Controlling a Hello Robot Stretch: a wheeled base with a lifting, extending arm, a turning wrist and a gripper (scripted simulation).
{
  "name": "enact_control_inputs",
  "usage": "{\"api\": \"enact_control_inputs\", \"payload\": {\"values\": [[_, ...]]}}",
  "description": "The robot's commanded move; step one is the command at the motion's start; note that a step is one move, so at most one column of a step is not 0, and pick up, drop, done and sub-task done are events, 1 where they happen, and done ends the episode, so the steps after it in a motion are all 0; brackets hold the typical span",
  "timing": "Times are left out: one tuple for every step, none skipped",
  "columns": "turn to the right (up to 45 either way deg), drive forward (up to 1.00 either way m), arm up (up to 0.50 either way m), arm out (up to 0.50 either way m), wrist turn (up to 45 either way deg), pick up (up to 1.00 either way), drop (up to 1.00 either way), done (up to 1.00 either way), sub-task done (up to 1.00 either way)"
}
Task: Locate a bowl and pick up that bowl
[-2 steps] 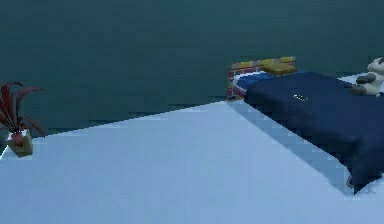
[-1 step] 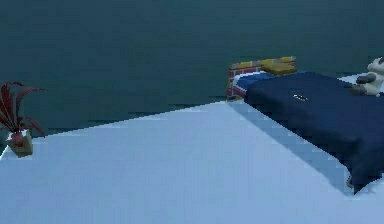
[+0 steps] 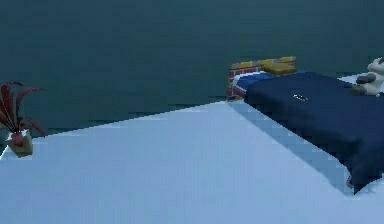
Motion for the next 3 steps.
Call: {"api": "enact_control_inputs", "payload": {"values": [[0.0, 0.00, 0.00, 0.00, 45.0, 0.00, 0.00, 0.00, 0.00], [0.0, 0.00, 0.00, 0.00, 21.0, 0.00, 0.00, 0.00, 0.00], [0.0, 0.00, -0.30, 0.00, 0.0, 0.00, 0.00, 0.00, 0.00]]}}
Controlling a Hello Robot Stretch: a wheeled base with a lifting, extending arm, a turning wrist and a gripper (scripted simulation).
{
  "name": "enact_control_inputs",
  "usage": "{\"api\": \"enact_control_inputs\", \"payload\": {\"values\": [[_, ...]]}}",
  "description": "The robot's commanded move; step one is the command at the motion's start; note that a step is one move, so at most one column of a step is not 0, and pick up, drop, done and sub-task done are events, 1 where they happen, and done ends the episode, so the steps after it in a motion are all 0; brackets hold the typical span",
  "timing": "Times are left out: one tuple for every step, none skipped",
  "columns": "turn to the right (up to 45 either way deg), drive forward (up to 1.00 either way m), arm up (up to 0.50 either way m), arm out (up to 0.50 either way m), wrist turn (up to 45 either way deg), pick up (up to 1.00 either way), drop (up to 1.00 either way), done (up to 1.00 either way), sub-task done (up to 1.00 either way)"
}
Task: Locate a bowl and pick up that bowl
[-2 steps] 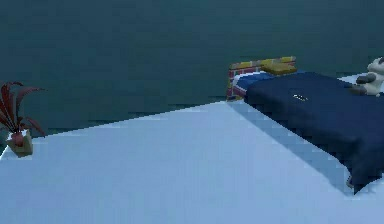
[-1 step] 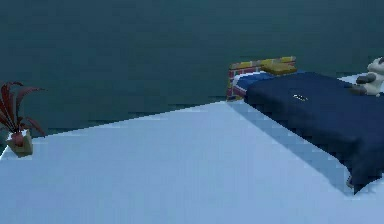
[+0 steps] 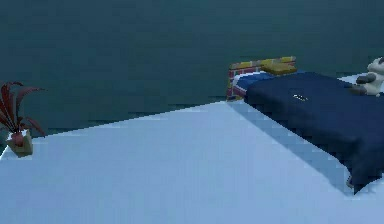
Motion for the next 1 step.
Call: {"api": "enact_control_inputs", "payload": {"values": [[0.0, 0.00, 0.00, 0.00, 0.0, 1.00, 0.00, 0.00, 0.00]]}}
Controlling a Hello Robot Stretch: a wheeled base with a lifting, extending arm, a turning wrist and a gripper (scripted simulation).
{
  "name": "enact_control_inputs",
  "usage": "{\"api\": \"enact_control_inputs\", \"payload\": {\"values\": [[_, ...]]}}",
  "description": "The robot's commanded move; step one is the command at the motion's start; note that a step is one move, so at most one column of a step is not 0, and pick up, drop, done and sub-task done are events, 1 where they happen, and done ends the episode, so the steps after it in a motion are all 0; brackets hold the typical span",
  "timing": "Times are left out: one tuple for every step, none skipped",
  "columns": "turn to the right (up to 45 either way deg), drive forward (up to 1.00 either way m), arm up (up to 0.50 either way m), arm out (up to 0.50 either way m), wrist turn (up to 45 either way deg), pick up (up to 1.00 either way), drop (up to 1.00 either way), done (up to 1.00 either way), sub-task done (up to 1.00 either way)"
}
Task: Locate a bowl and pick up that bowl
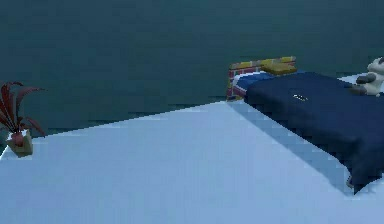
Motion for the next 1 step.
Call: {"api": "enact_control_inputs", "payload": {"values": [[0.0, 0.00, 0.10, 0.00, 0.0, 0.00, 0.00, 0.00, 0.00]]}}
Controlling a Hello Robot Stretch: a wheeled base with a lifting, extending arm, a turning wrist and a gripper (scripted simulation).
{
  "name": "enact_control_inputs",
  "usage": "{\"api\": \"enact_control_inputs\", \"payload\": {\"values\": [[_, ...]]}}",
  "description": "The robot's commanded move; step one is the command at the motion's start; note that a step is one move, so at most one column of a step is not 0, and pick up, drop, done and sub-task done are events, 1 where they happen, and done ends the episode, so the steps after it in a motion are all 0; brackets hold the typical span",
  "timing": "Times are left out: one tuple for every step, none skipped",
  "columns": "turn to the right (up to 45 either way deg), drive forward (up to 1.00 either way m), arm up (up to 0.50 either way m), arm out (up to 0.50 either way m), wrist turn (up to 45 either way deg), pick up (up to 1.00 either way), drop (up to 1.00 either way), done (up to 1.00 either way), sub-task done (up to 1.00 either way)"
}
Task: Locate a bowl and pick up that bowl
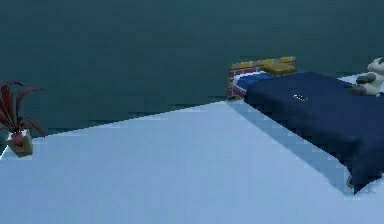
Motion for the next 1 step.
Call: {"api": "enact_control_inputs", "payload": {"values": [[0.0, 0.00, 0.00, 0.00, 0.0, 0.00, 0.00, 1.00, 0.00]]}}
